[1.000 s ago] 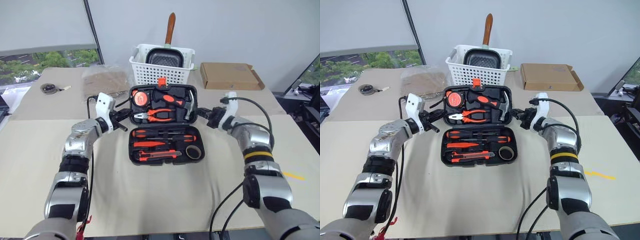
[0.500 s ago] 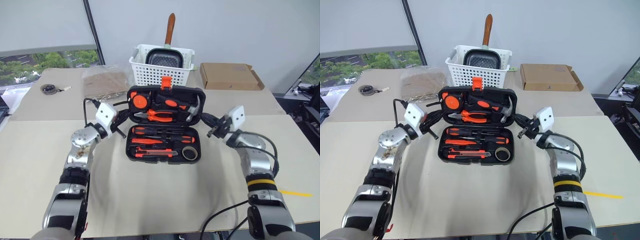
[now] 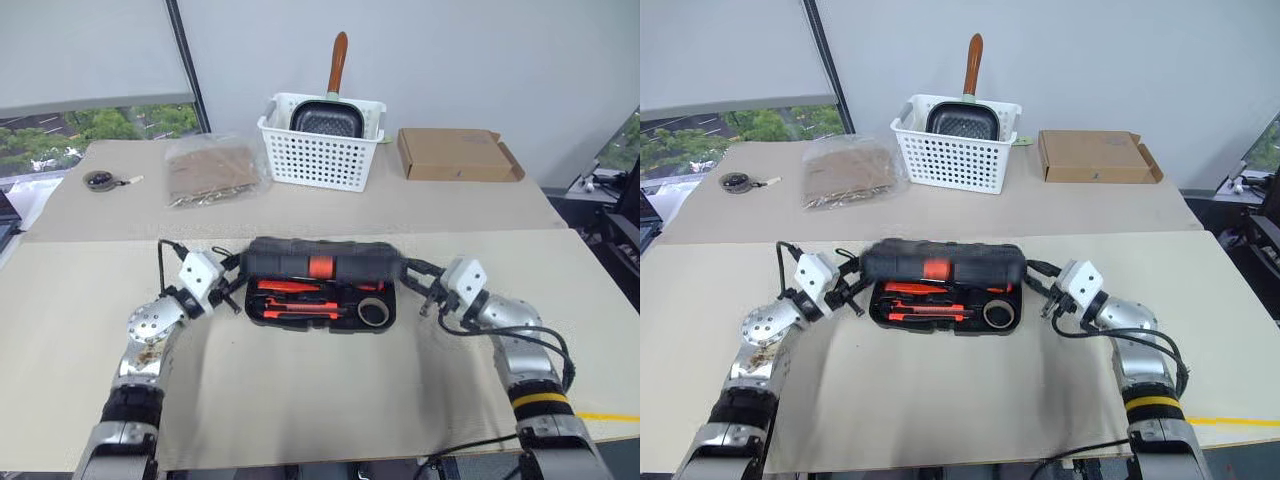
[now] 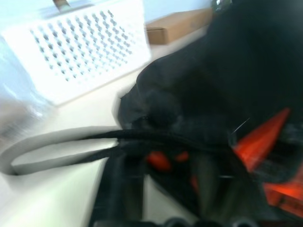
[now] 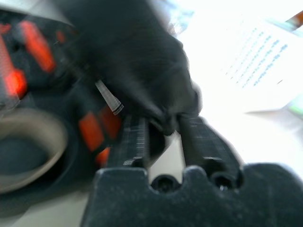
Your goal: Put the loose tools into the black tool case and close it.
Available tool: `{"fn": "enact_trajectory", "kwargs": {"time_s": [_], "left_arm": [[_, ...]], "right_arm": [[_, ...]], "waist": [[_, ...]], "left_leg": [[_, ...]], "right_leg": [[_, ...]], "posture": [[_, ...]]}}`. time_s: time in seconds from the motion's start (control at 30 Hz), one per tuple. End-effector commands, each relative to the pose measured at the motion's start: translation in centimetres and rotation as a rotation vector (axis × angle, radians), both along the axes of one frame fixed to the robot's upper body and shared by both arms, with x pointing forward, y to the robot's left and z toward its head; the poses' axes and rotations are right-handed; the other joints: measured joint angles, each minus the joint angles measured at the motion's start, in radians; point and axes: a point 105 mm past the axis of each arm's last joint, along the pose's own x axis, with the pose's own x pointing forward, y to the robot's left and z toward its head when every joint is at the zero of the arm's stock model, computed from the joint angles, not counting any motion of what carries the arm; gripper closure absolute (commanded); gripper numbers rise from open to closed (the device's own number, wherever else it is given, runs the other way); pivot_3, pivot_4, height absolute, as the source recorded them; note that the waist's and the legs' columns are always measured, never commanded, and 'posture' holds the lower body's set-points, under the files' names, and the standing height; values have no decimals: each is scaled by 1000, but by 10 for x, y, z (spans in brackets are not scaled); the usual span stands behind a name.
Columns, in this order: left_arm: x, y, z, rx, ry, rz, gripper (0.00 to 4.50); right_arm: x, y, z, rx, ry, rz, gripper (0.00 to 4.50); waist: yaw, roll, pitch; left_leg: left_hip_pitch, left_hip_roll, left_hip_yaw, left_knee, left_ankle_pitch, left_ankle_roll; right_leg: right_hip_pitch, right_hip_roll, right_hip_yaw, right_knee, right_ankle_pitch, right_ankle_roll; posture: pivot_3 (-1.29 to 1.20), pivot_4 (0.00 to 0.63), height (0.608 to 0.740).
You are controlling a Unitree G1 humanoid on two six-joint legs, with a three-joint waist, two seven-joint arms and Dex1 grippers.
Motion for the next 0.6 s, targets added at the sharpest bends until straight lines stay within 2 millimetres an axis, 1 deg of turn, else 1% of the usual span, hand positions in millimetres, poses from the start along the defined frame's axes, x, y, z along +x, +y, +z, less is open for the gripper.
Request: {"fn": "enact_trajectory", "kwargs": {"time_s": [0.03, 0.07, 0.13, 0.17, 0.27, 0.37, 0.47, 0.53, 0.6], "left_arm": [[-5, 28, 24, -191, 36, 80, 1420], [-7, 33, 23, -217, 62, 90, 1028], [-8, 41, 18, -216, 87, 123, 335], [-8, 45, 17, -216, 98, 136, 77], [-8, 52, 16, -211, 105, 146, 77], [-7, 64, 14, -213, 118, 159, 77], [0, 80, 16, -189, 100, 206, 77], [11, 86, 26, -210, 68, 237, 77], [23, 86, 41, -233, 25, 250, 77]], "right_arm": [[-24, -10, 15, -15, 110, 99, 1820], [-31, -12, 13, -26, 163, 120, 1820], [-41, -14, 12, -45, 222, 148, 1820], [-46, -15, 10, -60, 265, 165, 1820], [-61, -12, 7, -85, 372, 217, 1820], [-75, 4, 8, -78, 450, 273, 1820], [-80, 23, 7, -68, 479, 295, 1820], [-81, 36, 4, -48, 496, 300, 1820], [-79, 47, -4, -31, 515, 284, 1820]], "waist": [[1, 0, 0], [2, 0, 0], [5, 0, 0], [8, 0, 0], [14, 0, 0], [21, 0, 0], [24, 0, 0], [26, -1, 0], [33, -2, 0]], "left_leg": [[0, 0, 0, 1, 0, 0], [0, 0, -1, 1, -1, 1], [1, 1, -2, 2, -1, 2], [1, 1, -2, 2, -1, 2], [3, 1, -2, 2, -2, 1], [3, 2, -2, 2, -2, 0], [2, 4, -2, 2, -2, 0], [1, 4, -2, 2, -2, 0], [-1, 5, -2, 2, -1, 0]], "right_leg": [[0, 0, 0, -1, -1, 1], [0, 0, 0, -2, -1, 2], [2, -1, 0, -2, -4, 7], [2, -1, -1, -3, -4, 7], [3, -1, -1, -2, -4, 7], [3, -2, -1, -2, -4, 7], [2, 0, -1, -2, -4, 7], [1, 0, -3, -3, -4, 7], [1, 1, -3, -3, -4, 6]], "posture": [[0, 150, 700], [0, 150, 700], [0, 150, 700], [0, 150, 700], [0, 150, 700], [0, 150, 700], [0, 150, 700], [0, 150, 700], [0, 150, 700]]}}
